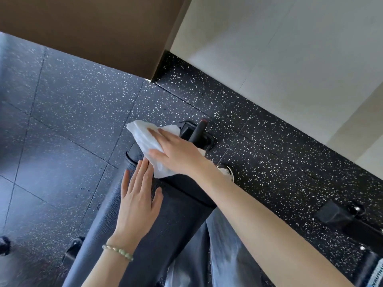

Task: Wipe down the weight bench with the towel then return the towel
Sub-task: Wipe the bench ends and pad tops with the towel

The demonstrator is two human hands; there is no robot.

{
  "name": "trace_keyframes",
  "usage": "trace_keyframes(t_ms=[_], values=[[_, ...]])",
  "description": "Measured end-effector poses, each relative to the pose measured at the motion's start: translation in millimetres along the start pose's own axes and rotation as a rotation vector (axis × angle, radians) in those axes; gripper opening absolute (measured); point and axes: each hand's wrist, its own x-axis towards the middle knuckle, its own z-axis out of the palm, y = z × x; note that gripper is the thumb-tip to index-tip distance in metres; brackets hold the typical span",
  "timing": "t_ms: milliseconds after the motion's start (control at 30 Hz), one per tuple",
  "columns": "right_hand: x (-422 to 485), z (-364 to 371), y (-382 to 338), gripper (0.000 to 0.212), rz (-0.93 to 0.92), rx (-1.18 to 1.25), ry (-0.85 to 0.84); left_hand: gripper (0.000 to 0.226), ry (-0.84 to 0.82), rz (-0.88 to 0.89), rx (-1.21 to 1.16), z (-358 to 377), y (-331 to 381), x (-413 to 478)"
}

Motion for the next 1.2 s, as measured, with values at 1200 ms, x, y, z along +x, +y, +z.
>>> trace_keyframes(t_ms=[1200], values=[[31,-5,-33,0.046,0.009,-0.148,-0.014,0.062,0.176,-0.329,-0.134,28,-59,-54]])
